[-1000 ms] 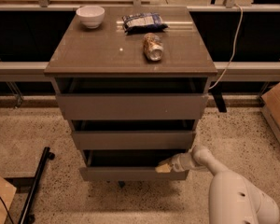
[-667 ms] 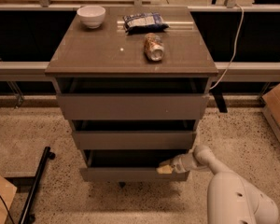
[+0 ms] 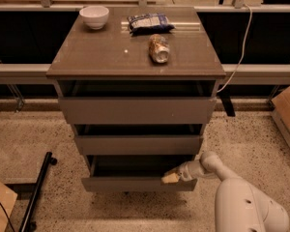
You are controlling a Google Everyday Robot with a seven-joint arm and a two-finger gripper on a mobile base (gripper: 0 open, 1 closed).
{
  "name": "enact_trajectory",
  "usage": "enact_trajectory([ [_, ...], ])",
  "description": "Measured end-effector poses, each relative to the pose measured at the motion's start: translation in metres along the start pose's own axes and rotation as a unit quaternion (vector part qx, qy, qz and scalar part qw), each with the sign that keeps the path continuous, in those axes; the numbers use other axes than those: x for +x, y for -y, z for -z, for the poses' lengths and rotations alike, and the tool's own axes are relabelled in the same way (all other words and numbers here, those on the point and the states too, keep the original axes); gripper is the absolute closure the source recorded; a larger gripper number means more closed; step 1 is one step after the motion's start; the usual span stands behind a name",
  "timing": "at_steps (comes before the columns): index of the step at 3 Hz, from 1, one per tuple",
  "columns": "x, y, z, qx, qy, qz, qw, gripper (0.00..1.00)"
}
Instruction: Open bottom drawer
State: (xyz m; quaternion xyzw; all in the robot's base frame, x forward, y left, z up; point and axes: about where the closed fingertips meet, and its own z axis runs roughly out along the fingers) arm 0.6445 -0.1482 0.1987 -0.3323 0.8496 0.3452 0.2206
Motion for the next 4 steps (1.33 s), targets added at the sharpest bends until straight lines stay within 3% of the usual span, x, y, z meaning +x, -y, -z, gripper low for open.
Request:
enact_trajectory([
  [1,0.0029,-0.0036,-0.0072,-0.008,-0.029,0.005,0.9995,0.34],
  [2,0.0032,-0.0034,-0.0070,-0.008,-0.030,0.005,0.9995,0.11],
  [3,0.0005,-0.0054,-0.0039,-0.008,-0.030,0.005,0.9995,0.00],
  [4,-0.0046,-0.0102,-0.0006,-0.008,-0.030,0.005,0.9995,0.19],
])
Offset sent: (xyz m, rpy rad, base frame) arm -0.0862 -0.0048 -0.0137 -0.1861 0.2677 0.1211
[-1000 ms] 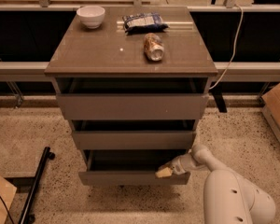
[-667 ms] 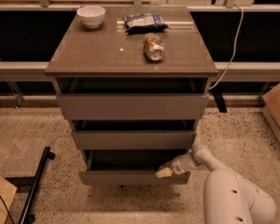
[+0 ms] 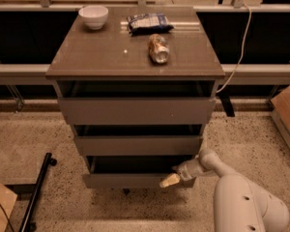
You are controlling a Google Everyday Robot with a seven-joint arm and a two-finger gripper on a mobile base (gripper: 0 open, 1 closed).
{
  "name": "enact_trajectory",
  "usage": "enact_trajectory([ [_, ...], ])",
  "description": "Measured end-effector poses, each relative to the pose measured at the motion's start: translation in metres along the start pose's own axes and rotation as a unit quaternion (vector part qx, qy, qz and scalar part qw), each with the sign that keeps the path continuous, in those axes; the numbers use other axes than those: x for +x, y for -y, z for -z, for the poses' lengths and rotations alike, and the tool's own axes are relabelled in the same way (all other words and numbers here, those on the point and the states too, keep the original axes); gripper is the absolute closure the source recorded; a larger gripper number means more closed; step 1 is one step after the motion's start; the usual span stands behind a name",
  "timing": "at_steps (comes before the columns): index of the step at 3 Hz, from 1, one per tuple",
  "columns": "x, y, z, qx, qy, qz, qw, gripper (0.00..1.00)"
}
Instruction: Open bottom drawer
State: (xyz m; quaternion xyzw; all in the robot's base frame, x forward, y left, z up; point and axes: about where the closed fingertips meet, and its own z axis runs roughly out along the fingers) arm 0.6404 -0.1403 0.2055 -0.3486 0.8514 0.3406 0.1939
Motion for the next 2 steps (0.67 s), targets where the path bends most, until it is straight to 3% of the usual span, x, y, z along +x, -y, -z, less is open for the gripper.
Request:
enact_trajectory([
  [1,0.000,0.000,0.000,0.000,0.000,0.000,1.0000,0.42],
  [2,0.026,-0.013,0.009,0.000,-0.019,-0.029,0.9994,0.65],
])
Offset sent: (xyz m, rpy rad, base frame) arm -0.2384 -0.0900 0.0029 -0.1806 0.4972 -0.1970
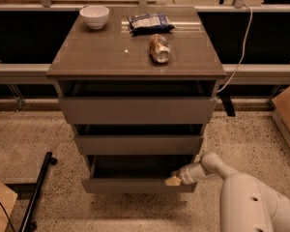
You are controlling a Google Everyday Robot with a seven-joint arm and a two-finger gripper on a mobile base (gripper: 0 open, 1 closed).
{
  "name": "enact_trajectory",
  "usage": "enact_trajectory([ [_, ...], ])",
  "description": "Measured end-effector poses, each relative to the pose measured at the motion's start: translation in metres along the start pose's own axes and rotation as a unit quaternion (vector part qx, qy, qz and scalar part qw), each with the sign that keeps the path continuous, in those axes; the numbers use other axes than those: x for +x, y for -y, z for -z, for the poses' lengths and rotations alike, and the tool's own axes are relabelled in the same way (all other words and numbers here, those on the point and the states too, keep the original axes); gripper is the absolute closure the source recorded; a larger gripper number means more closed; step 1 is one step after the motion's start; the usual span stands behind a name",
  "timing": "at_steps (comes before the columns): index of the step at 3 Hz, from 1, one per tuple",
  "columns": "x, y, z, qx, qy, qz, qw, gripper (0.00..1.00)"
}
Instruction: Open bottom drawer
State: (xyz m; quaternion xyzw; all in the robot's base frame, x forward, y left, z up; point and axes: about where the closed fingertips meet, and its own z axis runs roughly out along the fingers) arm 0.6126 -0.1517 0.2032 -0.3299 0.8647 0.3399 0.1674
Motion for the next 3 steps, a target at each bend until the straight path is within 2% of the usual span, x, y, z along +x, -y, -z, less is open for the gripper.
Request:
enact_trajectory([
  [1,0.0000,0.0002,0.0001,0.000,-0.001,-0.001,1.0000,0.89],
  [2,0.0041,-0.0018,0.0021,0.000,-0.003,-0.006,1.0000,1.00],
  [3,0.0041,-0.0018,0.0021,0.000,-0.003,-0.006,1.0000,1.00],
])
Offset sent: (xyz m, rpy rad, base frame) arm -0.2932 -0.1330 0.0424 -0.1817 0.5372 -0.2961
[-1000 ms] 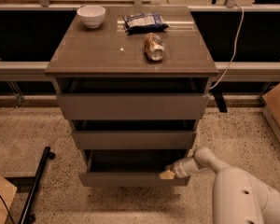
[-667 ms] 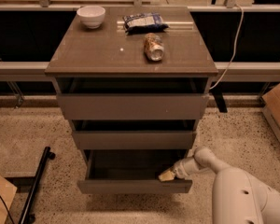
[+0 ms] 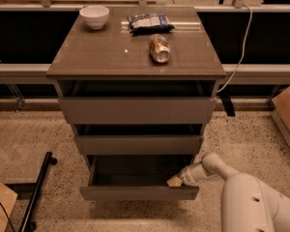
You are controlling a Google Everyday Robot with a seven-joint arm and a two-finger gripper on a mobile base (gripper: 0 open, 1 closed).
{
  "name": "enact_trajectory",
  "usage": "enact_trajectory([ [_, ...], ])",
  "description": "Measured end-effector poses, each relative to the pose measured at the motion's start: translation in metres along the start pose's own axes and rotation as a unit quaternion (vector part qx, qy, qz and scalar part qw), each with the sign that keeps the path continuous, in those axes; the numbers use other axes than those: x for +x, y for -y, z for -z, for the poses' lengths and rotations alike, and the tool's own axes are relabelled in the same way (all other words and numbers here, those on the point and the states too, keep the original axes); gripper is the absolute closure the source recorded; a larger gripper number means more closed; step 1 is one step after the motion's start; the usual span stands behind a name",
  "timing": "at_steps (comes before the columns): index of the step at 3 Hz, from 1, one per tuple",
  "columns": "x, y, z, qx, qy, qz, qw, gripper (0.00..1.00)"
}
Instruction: Open bottom drawer
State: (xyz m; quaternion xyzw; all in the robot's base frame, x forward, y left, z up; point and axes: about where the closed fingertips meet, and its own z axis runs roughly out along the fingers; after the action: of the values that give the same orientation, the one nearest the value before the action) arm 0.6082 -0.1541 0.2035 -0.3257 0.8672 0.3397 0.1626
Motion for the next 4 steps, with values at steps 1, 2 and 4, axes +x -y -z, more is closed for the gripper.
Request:
enact_trajectory([
  [1,0.017,-0.010,0.008,0.002,-0.005,-0.018,0.9998,1.00],
  [2,0.018,-0.010,0.009,0.003,-0.005,-0.020,0.9998,0.81],
  [4,0.035,-0.010,-0.012,-0.020,-0.081,-0.037,0.9958,0.26],
])
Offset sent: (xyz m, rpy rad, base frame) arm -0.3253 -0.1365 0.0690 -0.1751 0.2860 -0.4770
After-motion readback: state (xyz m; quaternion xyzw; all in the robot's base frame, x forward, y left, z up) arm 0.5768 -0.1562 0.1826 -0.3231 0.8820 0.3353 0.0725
